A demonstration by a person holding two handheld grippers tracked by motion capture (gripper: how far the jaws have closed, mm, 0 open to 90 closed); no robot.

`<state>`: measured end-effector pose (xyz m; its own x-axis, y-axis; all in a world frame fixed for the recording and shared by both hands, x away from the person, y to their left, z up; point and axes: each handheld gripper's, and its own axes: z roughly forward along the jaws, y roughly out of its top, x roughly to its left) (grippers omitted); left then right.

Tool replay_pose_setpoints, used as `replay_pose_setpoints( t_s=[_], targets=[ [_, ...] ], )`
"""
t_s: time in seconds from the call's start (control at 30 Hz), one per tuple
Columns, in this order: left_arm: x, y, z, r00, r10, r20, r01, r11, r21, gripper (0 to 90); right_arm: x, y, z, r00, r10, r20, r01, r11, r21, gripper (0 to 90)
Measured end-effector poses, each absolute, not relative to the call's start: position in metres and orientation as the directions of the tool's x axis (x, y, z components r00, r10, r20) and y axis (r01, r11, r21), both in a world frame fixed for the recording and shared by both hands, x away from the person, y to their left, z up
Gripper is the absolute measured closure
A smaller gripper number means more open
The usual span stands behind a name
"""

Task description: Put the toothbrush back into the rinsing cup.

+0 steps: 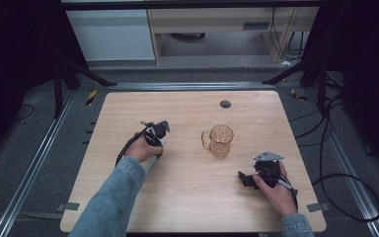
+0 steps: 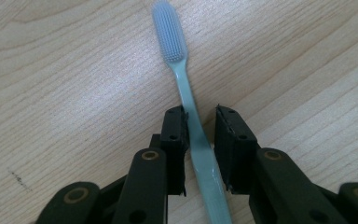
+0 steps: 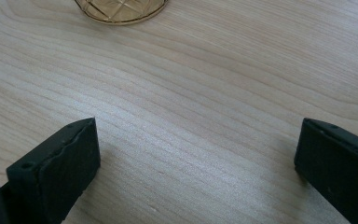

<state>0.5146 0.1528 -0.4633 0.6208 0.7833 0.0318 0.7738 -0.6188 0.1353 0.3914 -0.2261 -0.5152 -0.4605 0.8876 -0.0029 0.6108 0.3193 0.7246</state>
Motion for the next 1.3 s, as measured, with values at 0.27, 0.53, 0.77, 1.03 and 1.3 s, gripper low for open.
replay_pose_setpoints(
  t_s=[0.27,0.53,0.77,1.03,1.3],
  targets=[
    [0.515,0.154,-0.463,0.62,0.785,0.024,0.776,-0.617,0.128,74.4,0.391,-0.226,-0.515,-0.46,0.888,-0.003,0.611,0.319,0.725,0.4],
    [0.515,0.153,-0.463,0.634,0.773,0.021,0.765,-0.632,0.124,79.4,0.391,-0.226,-0.515,-0.461,0.888,-0.003,0.611,0.319,0.725,0.4],
    [0.507,0.151,-0.447,0.644,0.764,0.041,0.742,-0.637,0.207,80.3,0.391,-0.226,-0.515,-0.46,0.888,-0.003,0.611,0.319,0.725,0.4],
    [0.497,0.144,-0.418,0.679,0.733,-0.022,0.673,-0.612,0.415,80.4,0.391,-0.226,-0.515,-0.46,0.888,-0.002,0.612,0.319,0.724,0.4],
    [0.49,0.135,-0.397,0.698,0.716,-0.028,0.606,-0.568,0.556,80.5,0.391,-0.226,-0.515,-0.463,0.887,-0.004,0.61,0.322,0.724,0.4]
  ],
)
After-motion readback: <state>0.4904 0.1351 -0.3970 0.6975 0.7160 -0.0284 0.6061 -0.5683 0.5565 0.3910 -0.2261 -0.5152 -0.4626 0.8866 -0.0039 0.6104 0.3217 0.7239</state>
